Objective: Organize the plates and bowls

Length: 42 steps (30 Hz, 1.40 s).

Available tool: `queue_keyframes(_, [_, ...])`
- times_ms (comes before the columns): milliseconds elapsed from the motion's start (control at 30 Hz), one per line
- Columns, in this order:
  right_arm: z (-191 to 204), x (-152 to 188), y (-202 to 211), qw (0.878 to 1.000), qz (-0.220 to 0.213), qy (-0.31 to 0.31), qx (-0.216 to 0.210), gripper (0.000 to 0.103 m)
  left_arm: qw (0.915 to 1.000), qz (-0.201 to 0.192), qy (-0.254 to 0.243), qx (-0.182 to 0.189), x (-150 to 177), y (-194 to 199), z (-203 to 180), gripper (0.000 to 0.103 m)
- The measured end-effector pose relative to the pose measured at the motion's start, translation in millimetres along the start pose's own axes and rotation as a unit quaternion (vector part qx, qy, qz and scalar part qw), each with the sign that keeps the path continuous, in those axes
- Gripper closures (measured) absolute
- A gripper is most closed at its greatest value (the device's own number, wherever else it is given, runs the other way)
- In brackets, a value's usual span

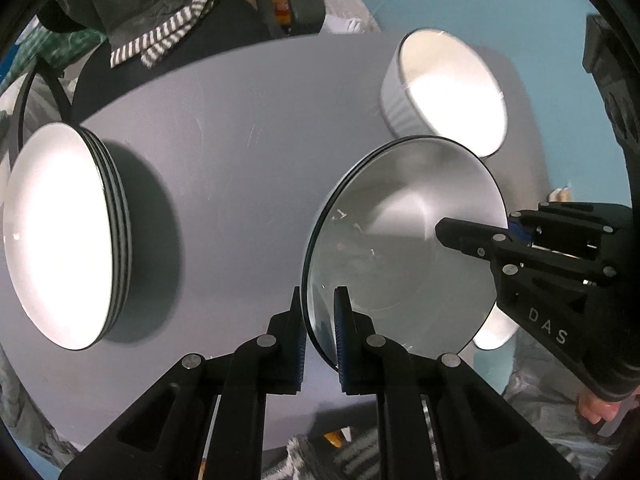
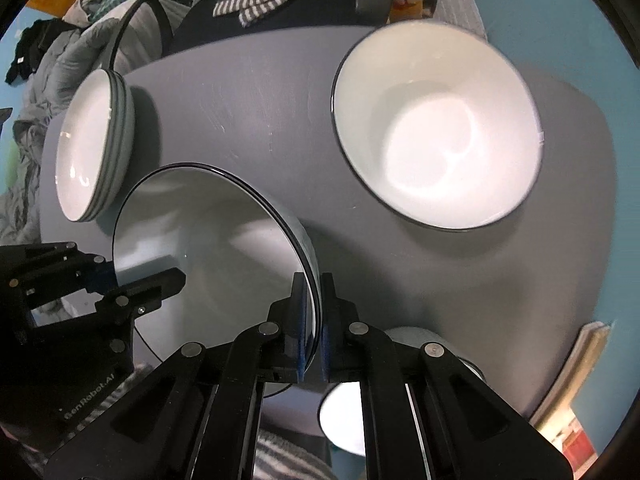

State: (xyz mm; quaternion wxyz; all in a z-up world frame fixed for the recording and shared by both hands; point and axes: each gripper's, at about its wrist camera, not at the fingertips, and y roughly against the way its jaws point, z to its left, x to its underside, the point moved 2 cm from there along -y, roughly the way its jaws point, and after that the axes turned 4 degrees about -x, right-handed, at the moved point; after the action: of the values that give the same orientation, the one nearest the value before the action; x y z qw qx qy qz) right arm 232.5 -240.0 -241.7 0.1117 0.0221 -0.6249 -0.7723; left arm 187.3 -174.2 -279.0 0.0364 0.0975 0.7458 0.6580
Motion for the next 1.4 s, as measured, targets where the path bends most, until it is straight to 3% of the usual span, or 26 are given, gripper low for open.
queue_keyframes(267, [-14.0, -5.3, 37.6, 1.000, -0.009, -0.014, -0.001, 0.097, 0.9995, -0.021, -0.021, 0.003, -18.6, 37.2, -12.2, 0.091])
queue_keyframes(467, [-29.7, -19.7, 60.8, 0.999, -0.024, -0.020, 0.010, 0.097, 0.9993, -0.023, -0.029, 0.010, -43.5, 40.7, -26.1, 0.091])
queue_keyframes(900, [-76.0, -38.2, 60.5, 0.998, -0.034, -0.057, 0.017, 0.097, 0.9988, -0.015, -0.045, -0.010, -104.7, 27.1, -55.1, 0.091])
queue_keyframes(1400, [-104.3, -57.3, 38.7, 0.997, -0.014, -0.081, 0.008, 0.097, 0.9964, 0.003, -0.073, -0.044, -127.7, -1.1, -65.7, 0.091])
